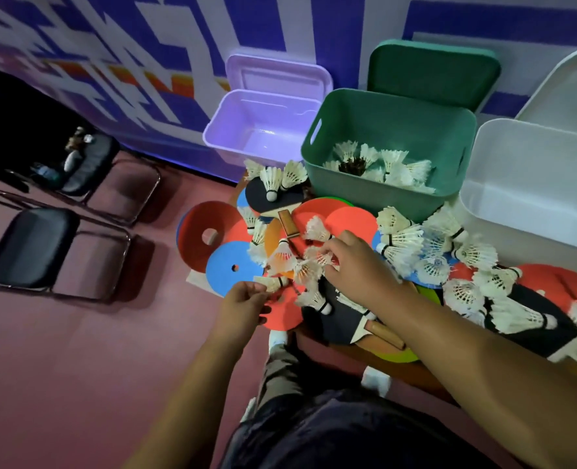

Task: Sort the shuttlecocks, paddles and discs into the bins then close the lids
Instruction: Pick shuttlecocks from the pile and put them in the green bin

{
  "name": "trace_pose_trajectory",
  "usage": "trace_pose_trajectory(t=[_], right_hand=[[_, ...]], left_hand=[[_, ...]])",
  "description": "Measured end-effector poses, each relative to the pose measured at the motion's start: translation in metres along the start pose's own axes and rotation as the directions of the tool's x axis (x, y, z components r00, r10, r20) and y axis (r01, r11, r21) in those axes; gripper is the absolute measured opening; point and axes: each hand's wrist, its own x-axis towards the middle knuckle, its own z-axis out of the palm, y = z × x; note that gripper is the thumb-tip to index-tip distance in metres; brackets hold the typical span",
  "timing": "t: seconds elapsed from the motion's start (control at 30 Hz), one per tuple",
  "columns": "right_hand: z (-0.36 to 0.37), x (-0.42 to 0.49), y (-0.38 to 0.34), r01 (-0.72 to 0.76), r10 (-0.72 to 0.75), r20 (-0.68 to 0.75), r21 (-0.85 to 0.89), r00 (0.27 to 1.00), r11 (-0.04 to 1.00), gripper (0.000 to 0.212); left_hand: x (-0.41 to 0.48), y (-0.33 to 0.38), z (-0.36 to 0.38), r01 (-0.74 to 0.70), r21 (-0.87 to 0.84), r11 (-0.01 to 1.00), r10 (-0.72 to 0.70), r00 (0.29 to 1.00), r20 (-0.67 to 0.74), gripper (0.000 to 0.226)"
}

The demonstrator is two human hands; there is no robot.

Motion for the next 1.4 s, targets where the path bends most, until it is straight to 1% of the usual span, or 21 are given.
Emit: trace_pose_trajectory(t=[0.1, 0.17, 0.23, 0.27, 0.33, 0.4, 0.47, 0.57, 0.67, 0.8, 0.87, 0.93, 0.97, 1.03, 1.1, 1.17, 1.23, 1.4], right_hand=[[0.011, 0.008, -0.006, -0.012, 0.012, -0.012, -0.046, 1.000, 0.999, 0.041], [0.020, 0.011, -0.010, -0.017, 0.013, -0.058, -0.071, 0.998, 0.997, 0.036], [0.025, 0.016, -0.016, -0.015, 0.004, -0.085, -0.129, 0.996, 0.992, 0.028], [0.026, 0.019, -0.018, -0.009, -0.003, -0.076, -0.158, 0.997, 0.987, 0.026], [0.029, 0.024, -0.024, 0.006, -0.011, -0.026, -0.191, 1.000, 0.981, 0.024], [0.032, 0.029, -0.026, 0.007, -0.005, 0.011, -0.207, 1.000, 0.978, 0.024], [0.034, 0.031, -0.027, -0.029, 0.036, 0.026, -0.239, 0.999, 0.971, 0.029], [0.038, 0.033, -0.028, -0.083, 0.085, -0.005, -0.269, 0.996, 0.960, 0.028], [0.038, 0.033, -0.026, -0.125, 0.119, -0.037, -0.266, 0.992, 0.956, 0.031], [0.033, 0.030, -0.020, -0.166, 0.159, -0.050, -0.284, 0.986, 0.944, 0.039], [0.028, 0.025, -0.022, -0.208, 0.200, -0.063, -0.196, 0.978, 0.958, 0.047], [0.021, 0.021, -0.026, -0.256, 0.251, -0.097, -0.042, 0.963, 0.966, 0.057], [0.016, 0.019, -0.028, -0.281, 0.284, -0.112, 0.042, 0.952, 0.959, 0.055], [0.006, 0.018, -0.029, -0.317, 0.348, -0.128, 0.212, 0.929, 0.925, 0.042], [-0.006, 0.016, -0.029, -0.336, 0.407, -0.136, 0.368, 0.903, 0.867, 0.033], [-0.018, 0.013, -0.029, -0.338, 0.465, -0.153, 0.499, 0.872, 0.798, 0.028], [-0.033, 0.012, -0.028, -0.333, 0.505, -0.166, 0.575, 0.847, 0.747, 0.030], [-0.073, 0.010, -0.025, -0.311, 0.582, -0.199, 0.688, 0.789, 0.656, 0.031]], left_hand=[[0.017, -0.002, -0.005, -0.088, 0.087, 0.992, 0.090, 0.996, -0.020, 0.015], [0.030, 0.002, -0.007, -0.188, 0.251, 0.950, 0.191, 0.981, 0.011, 0.020], [0.042, 0.006, -0.006, -0.322, 0.412, 0.852, 0.296, 0.947, 0.126, 0.023], [0.048, 0.007, -0.005, -0.373, 0.464, 0.803, 0.319, 0.928, 0.193, 0.025], [0.058, 0.006, -0.002, -0.434, 0.546, 0.716, 0.324, 0.900, 0.291, 0.035], [0.063, 0.005, 0.002, -0.439, 0.589, 0.678, 0.295, 0.897, 0.329, 0.046], [0.066, 0.005, 0.005, -0.419, 0.581, 0.698, 0.279, 0.906, 0.319, 0.054], [0.069, 0.008, 0.003, -0.381, 0.570, 0.728, 0.278, 0.924, 0.263, 0.059], [0.066, 0.016, -0.004, -0.361, 0.538, 0.762, 0.289, 0.933, 0.217, 0.059], [0.059, 0.024, -0.014, -0.362, 0.507, 0.782, 0.330, 0.931, 0.157, 0.055], [0.054, 0.029, -0.018, -0.356, 0.485, 0.799, 0.338, 0.933, 0.127, 0.050], [0.048, 0.036, -0.021, -0.346, 0.442, 0.828, 0.334, 0.936, 0.108, 0.042], [0.047, 0.039, -0.022, -0.340, 0.416, 0.844, 0.331, 0.939, 0.096, 0.038], [0.045, 0.046, -0.024, -0.343, 0.374, 0.861, 0.344, 0.937, 0.067, 0.028], [0.045, 0.054, -0.024, -0.388, 0.374, 0.843, 0.399, 0.916, 0.050, 0.018], [0.044, 0.065, -0.023, -0.426, 0.371, 0.825, 0.442, 0.896, 0.046, 0.012], [0.042, 0.076, -0.021, -0.460, 0.335, 0.822, 0.469, 0.881, 0.060, 0.014], [0.035, 0.103, -0.012, -0.535, 0.206, 0.819, 0.525, 0.844, 0.107, 0.021]])
